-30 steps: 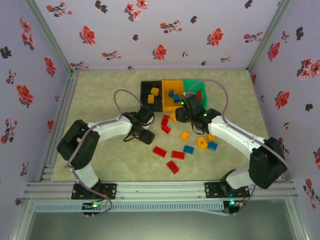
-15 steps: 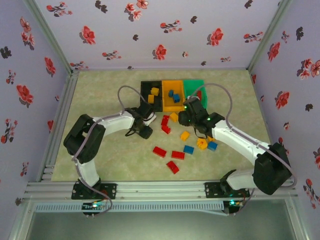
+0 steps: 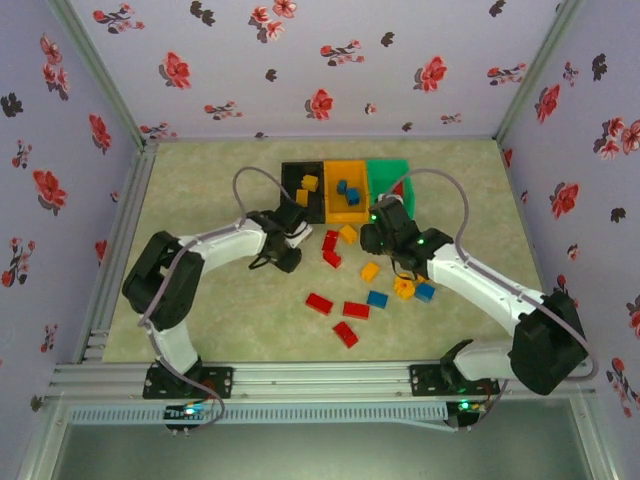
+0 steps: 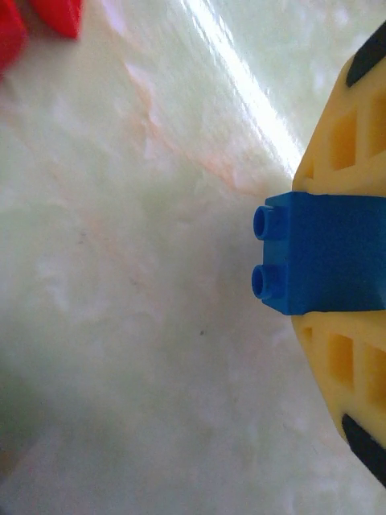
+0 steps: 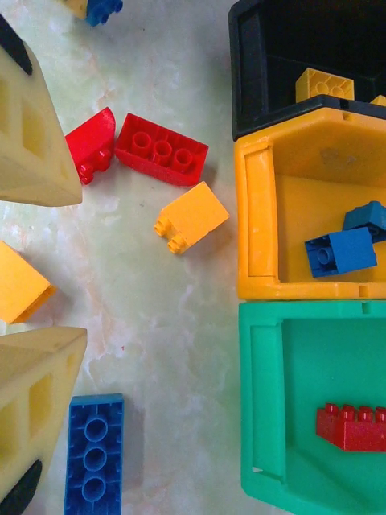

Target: Sort the legos into containers by color

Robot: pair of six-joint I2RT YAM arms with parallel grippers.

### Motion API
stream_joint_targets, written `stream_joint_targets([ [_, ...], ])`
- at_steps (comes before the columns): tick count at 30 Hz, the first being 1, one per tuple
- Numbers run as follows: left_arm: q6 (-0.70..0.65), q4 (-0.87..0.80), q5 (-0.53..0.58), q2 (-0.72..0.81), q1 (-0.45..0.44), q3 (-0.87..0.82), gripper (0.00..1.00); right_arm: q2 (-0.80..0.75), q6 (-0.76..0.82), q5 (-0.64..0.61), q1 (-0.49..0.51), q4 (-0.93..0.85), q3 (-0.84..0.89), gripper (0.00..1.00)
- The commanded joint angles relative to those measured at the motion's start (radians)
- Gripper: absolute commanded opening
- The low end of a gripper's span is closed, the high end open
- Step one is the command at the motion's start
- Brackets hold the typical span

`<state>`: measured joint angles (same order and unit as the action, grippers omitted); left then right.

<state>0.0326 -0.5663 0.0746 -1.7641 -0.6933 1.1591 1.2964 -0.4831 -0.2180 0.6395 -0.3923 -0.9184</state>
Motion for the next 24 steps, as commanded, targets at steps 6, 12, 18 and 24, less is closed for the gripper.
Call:
stream_joint_targets([
  [6, 0.117, -0.046, 0.036, 0.166, 0.009, 0.173, 0.17, -0.06, -0.021, -0.05, -0.006, -0.023, 0.031, 0.44],
  [12, 0.214, 0.011, 0.037, 0.094, 0.007, 0.331, 0.19, -0.095, -0.035, -0.058, -0.006, -0.042, 0.054, 0.44],
  [18, 0.257, 0.192, 0.037, -0.047, 0.0, 0.436, 0.19, -0.128, -0.056, -0.044, -0.003, -0.045, 0.081, 0.44],
  [24, 0.251, 0.286, 0.017, -0.238, -0.01, 0.596, 0.19, -0.135, -0.046, -0.061, 0.0, -0.074, 0.063, 0.43],
])
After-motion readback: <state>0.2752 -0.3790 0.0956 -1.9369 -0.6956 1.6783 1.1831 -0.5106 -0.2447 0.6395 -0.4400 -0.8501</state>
